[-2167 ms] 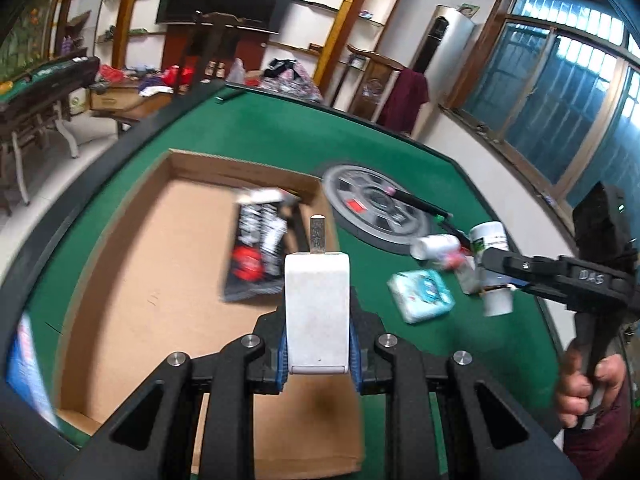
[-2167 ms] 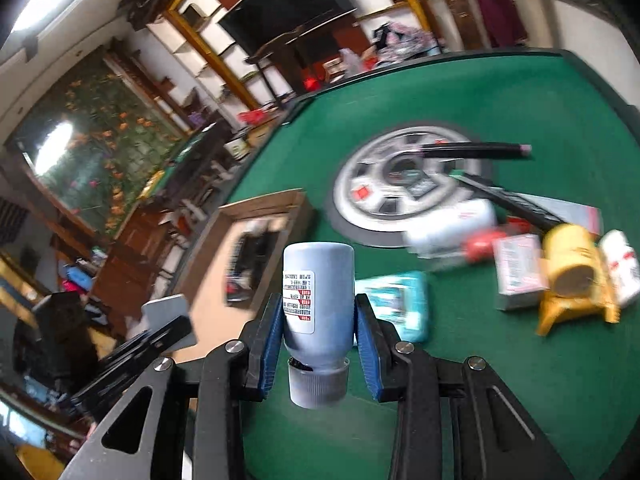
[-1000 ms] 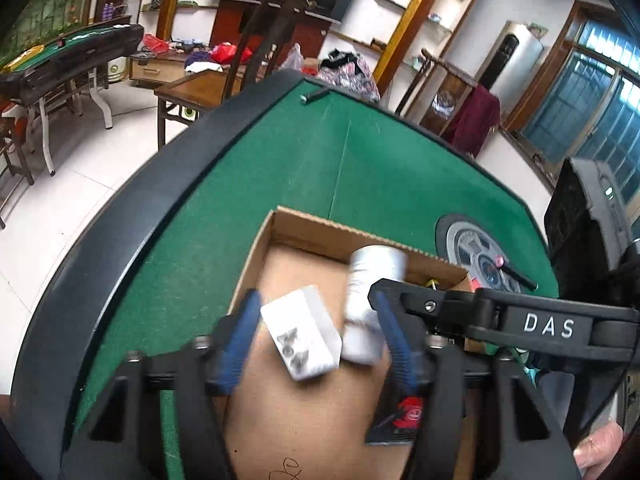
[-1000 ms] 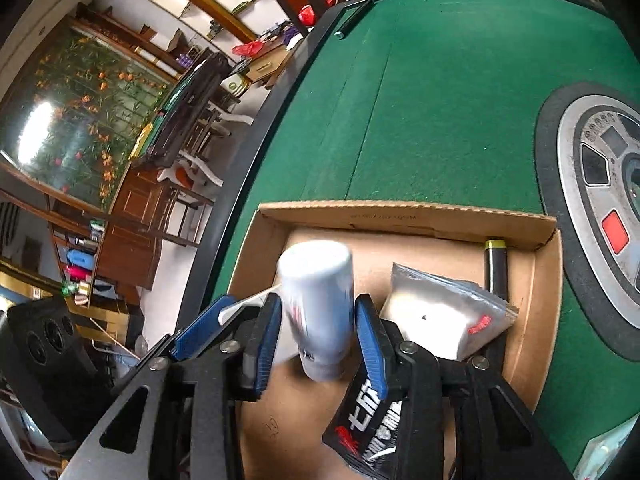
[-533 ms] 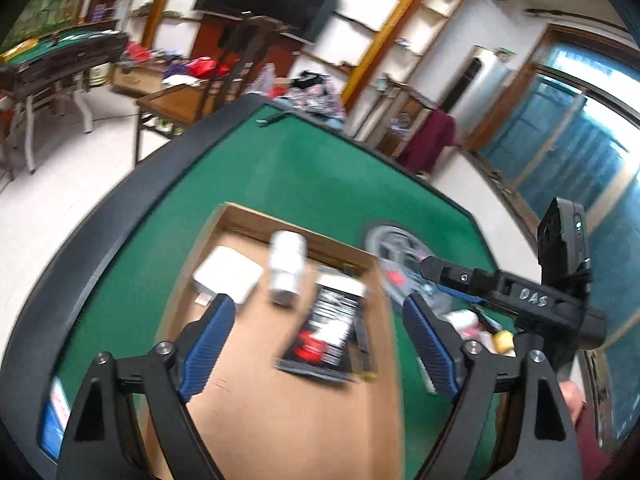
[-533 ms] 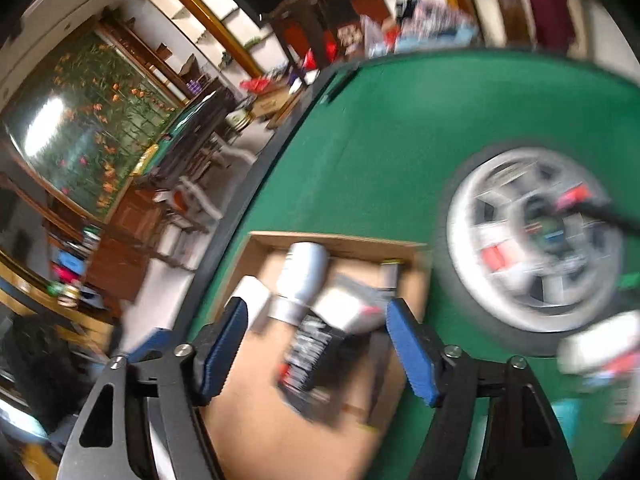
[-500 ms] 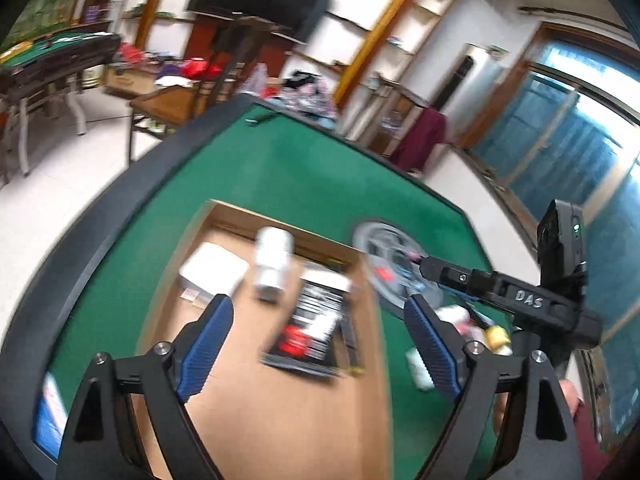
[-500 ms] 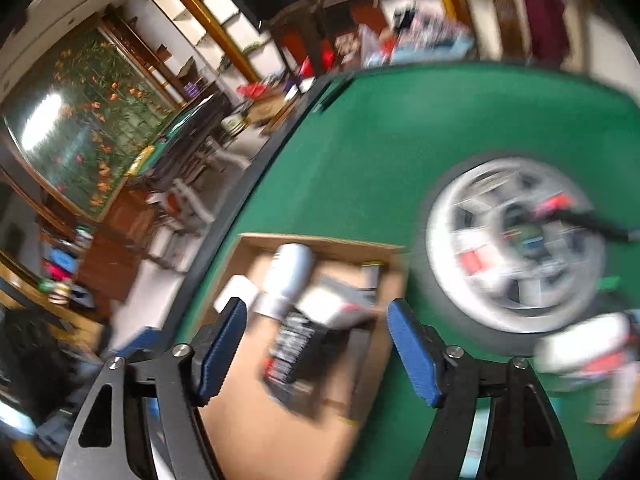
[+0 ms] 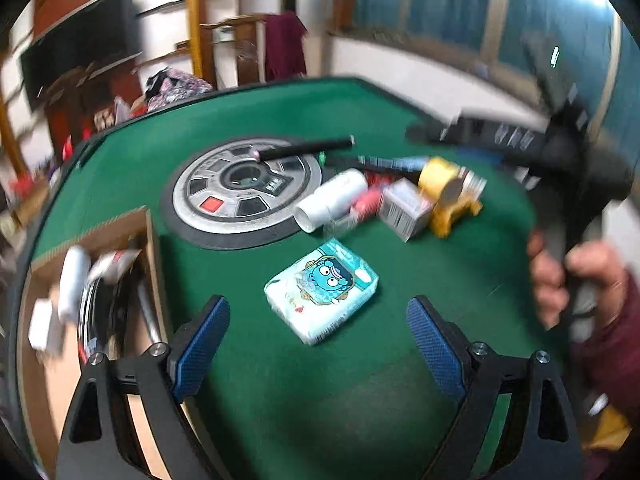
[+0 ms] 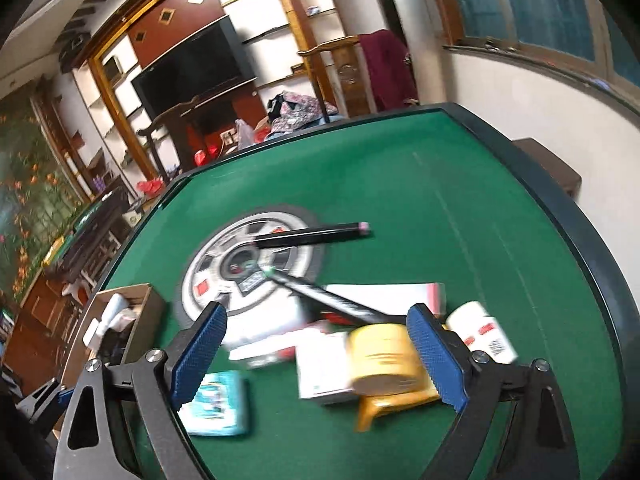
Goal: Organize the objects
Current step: 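Move both open tools back over the items on the table, then grasp the blue-white tissue pack with the left tool while the right tool grasps the yellow tape roll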
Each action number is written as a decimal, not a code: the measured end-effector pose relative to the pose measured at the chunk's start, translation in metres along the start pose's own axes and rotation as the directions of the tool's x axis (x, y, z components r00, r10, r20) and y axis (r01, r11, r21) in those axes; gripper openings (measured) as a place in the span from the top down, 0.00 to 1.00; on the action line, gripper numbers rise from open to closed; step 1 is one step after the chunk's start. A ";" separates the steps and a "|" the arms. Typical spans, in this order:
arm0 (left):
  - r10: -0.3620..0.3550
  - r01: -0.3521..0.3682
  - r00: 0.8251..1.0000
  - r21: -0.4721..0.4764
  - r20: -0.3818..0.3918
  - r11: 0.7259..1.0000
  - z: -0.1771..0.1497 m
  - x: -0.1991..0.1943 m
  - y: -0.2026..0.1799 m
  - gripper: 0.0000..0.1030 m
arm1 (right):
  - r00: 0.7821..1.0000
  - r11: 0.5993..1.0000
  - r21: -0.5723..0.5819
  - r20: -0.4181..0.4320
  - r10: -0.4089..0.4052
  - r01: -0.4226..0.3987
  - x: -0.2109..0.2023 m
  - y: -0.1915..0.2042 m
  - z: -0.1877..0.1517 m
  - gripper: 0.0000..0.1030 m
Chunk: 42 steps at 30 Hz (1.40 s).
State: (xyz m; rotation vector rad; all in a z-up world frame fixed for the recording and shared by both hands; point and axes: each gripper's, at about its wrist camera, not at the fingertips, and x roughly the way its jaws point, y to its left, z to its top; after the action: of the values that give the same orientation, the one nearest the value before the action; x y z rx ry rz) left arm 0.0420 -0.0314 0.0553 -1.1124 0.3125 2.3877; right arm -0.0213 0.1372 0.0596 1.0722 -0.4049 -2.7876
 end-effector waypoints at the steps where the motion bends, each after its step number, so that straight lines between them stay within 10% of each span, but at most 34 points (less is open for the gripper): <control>1: 0.029 -0.028 0.999 0.035 -0.022 0.999 0.004 0.010 -0.004 0.13 | 1.000 1.000 0.002 0.009 0.009 -0.009 0.000 -0.007 0.000 0.08; 6: 0.112 -0.100 0.988 0.111 -0.104 0.989 0.013 0.060 -0.007 0.13 | 0.999 0.999 0.049 0.048 0.018 -0.020 0.003 -0.036 -0.006 0.08; 12: 0.003 0.012 0.982 0.082 -0.191 0.997 0.017 0.085 -0.013 0.12 | 0.996 0.987 0.132 0.035 0.083 -0.087 0.002 -0.052 0.004 0.08; 15: -0.033 0.041 0.979 0.040 -0.201 0.998 0.016 0.079 -0.018 0.40 | 0.995 0.981 0.166 0.042 0.090 -0.096 0.000 -0.056 0.005 0.06; 17: -0.034 0.038 0.983 0.017 -0.182 0.999 0.017 0.070 -0.020 0.90 | 0.996 0.975 0.200 0.020 0.092 -0.095 0.005 -0.060 0.004 0.06; 27: -0.046 0.042 0.998 -0.107 -0.041 0.993 0.000 0.009 -0.027 0.89 | 0.998 0.970 0.233 0.006 0.066 -0.065 0.012 -0.077 0.001 0.06; 31: -0.111 0.137 0.988 -0.274 0.109 0.952 -0.003 -0.024 -0.014 0.89 | 0.999 0.967 0.253 0.006 0.041 -0.042 0.013 -0.085 0.003 0.06; 36: -0.051 0.074 0.993 -0.215 0.109 0.974 -0.003 -0.030 -0.027 0.89 | 1.000 0.968 0.251 -0.016 -0.002 0.006 0.009 -0.090 0.006 0.06; 42: -0.069 0.115 0.977 -0.222 0.204 0.968 -0.014 -0.068 -0.022 0.89 | 0.975 0.989 0.027 0.167 -0.149 0.146 -0.048 -0.061 0.023 0.00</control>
State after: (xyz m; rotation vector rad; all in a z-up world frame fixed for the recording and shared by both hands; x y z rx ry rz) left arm 0.1001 -0.0409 0.0979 -0.9559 -0.0873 2.4704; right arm -0.0028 0.2105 0.0891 0.9064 -0.3784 -3.0243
